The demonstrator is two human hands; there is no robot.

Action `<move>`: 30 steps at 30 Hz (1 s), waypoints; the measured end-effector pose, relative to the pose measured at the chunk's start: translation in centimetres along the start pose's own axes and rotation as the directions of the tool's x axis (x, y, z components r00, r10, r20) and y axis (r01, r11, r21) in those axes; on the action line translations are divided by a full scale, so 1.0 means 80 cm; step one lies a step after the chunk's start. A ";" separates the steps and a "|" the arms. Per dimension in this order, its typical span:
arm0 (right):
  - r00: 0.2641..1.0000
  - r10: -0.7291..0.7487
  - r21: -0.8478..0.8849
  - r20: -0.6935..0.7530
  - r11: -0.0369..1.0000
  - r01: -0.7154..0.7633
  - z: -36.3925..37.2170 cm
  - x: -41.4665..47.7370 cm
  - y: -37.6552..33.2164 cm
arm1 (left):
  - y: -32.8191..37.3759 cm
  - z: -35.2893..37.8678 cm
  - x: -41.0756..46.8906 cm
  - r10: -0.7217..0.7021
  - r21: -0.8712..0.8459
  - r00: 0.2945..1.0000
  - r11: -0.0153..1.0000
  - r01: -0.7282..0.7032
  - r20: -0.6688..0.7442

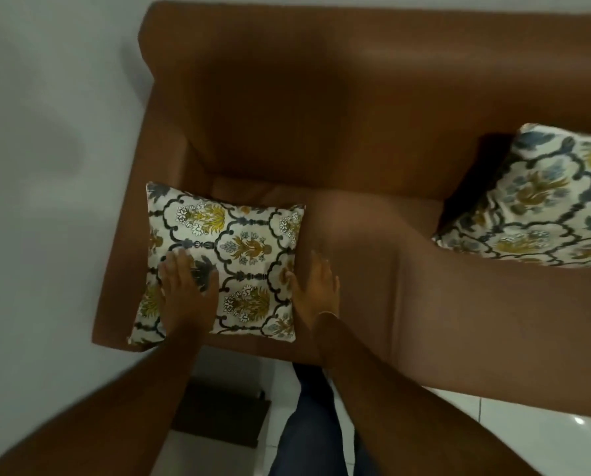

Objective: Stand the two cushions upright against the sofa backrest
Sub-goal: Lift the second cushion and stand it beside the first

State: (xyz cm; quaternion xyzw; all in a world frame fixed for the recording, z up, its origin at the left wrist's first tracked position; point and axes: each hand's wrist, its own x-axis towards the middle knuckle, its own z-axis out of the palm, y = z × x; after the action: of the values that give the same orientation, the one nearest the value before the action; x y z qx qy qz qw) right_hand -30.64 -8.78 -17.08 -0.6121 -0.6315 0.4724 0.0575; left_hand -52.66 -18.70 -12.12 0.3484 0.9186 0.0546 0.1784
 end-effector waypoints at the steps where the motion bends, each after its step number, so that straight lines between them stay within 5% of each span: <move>1: 0.999 0.012 0.036 0.053 0.999 -0.014 0.005 0.001 -0.005 | -0.005 -0.004 0.005 -0.031 -0.034 0.999 0.999 0.031 0.010; 5: 0.933 0.146 0.247 0.329 0.940 -0.234 0.078 0.027 0.001 | -0.043 0.027 0.026 -0.203 -0.295 0.976 0.930 0.218 0.078; 10: 0.878 0.324 0.434 0.352 0.775 -0.459 0.104 0.073 0.001 | -0.048 0.038 0.054 -0.380 -0.630 0.917 0.683 0.368 0.124; 15: 0.798 0.367 0.542 0.478 0.592 -0.596 0.119 0.082 0.006 | -0.058 0.055 0.076 -0.563 -0.584 0.785 0.555 0.592 0.260; 21: 0.869 0.433 0.581 0.237 0.654 -0.484 0.062 0.034 0.061 | -0.018 0.078 0.006 -0.397 -0.579 0.787 0.534 0.616 0.472; 30: 0.968 0.252 0.654 0.012 0.730 -0.199 -0.095 0.047 0.084 | 0.092 0.065 0.012 -0.108 -0.650 0.951 0.708 0.277 0.288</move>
State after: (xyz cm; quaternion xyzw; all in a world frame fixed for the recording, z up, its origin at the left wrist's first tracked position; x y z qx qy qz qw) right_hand -21.81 -3.02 -19.28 -0.6437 -0.3467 0.6413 0.2326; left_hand -46.86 -12.67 -15.56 0.1635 0.8383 0.3290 0.4029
